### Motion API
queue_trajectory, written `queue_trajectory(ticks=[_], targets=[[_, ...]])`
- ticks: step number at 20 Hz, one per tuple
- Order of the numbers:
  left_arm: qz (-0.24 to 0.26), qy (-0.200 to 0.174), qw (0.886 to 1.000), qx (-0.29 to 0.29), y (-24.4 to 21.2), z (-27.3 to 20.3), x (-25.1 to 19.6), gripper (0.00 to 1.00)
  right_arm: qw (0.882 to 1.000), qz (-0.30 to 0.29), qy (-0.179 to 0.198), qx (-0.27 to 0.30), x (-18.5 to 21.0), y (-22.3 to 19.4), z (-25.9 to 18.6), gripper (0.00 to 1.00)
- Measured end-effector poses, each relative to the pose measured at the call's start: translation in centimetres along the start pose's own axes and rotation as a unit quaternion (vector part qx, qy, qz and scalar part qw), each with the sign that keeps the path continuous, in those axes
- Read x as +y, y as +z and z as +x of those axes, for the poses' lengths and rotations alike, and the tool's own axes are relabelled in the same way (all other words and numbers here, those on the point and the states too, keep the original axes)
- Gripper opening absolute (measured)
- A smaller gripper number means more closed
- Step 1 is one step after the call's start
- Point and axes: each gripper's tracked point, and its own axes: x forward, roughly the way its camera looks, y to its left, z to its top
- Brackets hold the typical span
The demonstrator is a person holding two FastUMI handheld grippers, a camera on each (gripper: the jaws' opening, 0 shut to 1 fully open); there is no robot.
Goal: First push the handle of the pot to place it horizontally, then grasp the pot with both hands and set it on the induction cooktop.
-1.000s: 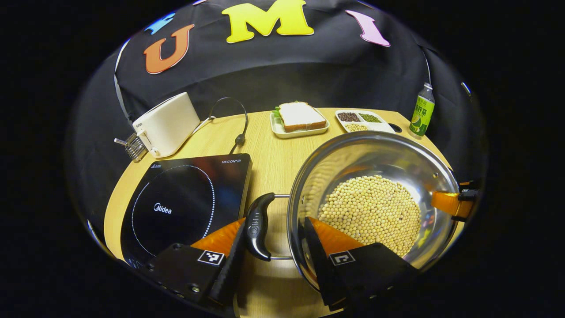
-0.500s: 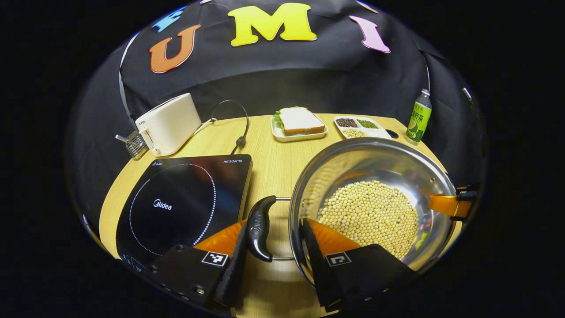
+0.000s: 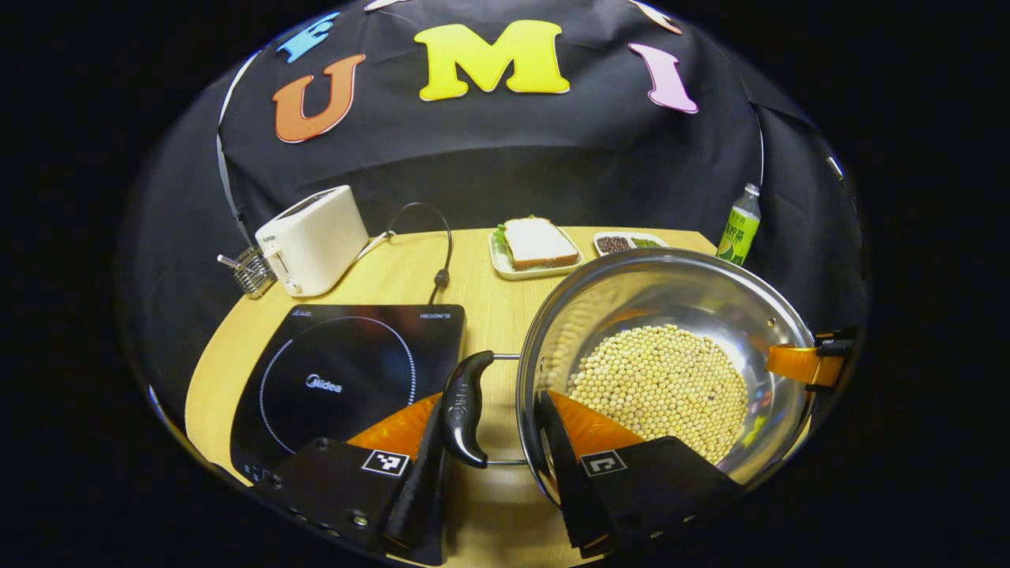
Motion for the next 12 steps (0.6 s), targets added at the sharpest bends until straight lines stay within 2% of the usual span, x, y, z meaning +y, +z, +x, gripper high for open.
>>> queue_trajectory(ticks=[2, 4, 5, 10, 11, 12], targets=[[0.004, 0.003, 1.000, -0.004, 0.6, -1.2, 1.1, 0.64, 1.000, -0.005, 0.001, -0.005, 1.2, 0.7, -1.3, 0.64], [0.006, 0.007, 1.000, -0.009, 1.3, -2.3, 2.6, 0.64, 1.000, -0.002, 0.007, -0.008, 3.0, 1.1, -2.3, 0.62], [0.008, 0.010, 1.000, -0.010, 1.8, -2.9, 3.5, 0.64, 1.000, 0.001, 0.011, -0.007, 3.9, 1.3, -2.7, 0.64], [0.015, 0.019, 1.000, -0.020, 3.2, -5.2, 8.7, 0.64, 1.000, 0.008, 0.019, -0.011, 9.3, 2.0, -5.2, 0.62], [0.015, 0.019, 1.000, -0.019, 3.4, -5.5, 9.8, 0.64, 1.000, 0.010, 0.018, -0.012, 10.4, 2.1, -5.5, 0.64], [0.017, 0.021, 0.999, -0.019, 3.4, -5.9, 10.9, 0.64, 1.000, 0.012, 0.019, -0.009, 11.6, 2.1, -5.7, 0.62]])
